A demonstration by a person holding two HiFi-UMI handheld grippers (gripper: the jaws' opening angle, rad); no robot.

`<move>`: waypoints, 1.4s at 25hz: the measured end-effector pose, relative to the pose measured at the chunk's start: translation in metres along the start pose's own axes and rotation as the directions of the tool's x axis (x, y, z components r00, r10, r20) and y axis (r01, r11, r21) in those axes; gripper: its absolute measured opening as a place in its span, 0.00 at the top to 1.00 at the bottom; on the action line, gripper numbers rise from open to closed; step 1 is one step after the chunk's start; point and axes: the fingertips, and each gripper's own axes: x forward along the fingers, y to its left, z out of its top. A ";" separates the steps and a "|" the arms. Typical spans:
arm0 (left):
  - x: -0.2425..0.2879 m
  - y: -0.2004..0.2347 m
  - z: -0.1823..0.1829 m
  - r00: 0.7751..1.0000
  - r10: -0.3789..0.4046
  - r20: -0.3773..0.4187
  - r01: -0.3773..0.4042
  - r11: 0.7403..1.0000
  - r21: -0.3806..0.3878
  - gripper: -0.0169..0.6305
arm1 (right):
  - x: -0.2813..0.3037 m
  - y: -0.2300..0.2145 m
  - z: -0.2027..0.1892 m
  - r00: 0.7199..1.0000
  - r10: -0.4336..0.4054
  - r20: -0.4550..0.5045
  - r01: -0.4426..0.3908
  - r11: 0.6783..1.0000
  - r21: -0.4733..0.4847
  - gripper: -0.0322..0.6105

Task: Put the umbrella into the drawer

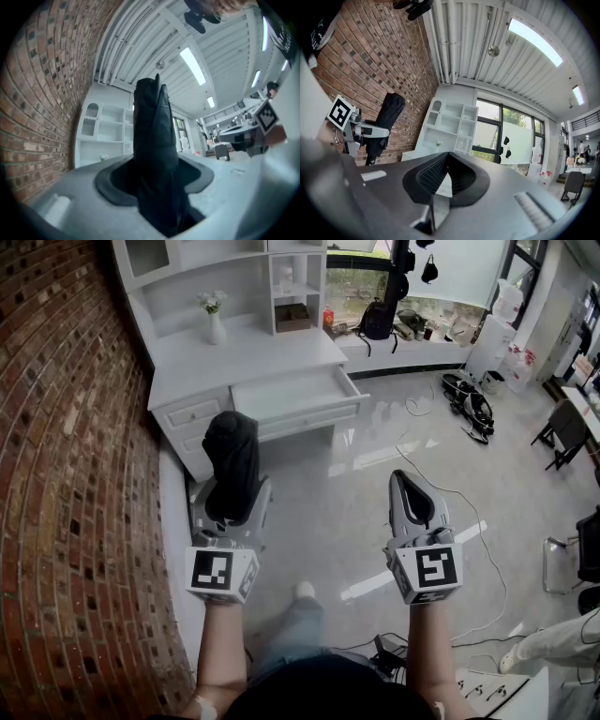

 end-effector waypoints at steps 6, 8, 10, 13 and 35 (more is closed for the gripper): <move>0.050 0.030 -0.011 1.000 0.017 0.004 -0.017 1.000 0.002 0.61 | 0.057 -0.016 -0.007 1.000 0.018 0.000 -0.018 1.000 0.020 0.95; 0.066 0.041 -0.014 1.000 0.030 0.005 -0.030 1.000 -0.002 0.61 | 0.076 -0.024 -0.010 1.000 0.009 0.001 -0.009 1.000 0.029 0.95; 0.081 0.051 -0.019 0.999 0.039 0.003 -0.039 0.999 -0.003 0.61 | 0.095 -0.033 -0.014 1.000 -0.001 0.007 0.001 0.999 0.036 0.95; 0.103 0.067 -0.027 0.999 0.048 -0.006 -0.048 0.999 0.009 0.61 | 0.125 -0.041 -0.018 1.000 0.004 0.009 -0.005 0.999 0.040 0.95; 0.188 0.139 -0.042 0.991 0.132 -0.008 -0.131 0.991 0.033 0.61 | 0.258 -0.062 -0.020 0.996 0.076 0.044 -0.077 0.996 0.036 0.95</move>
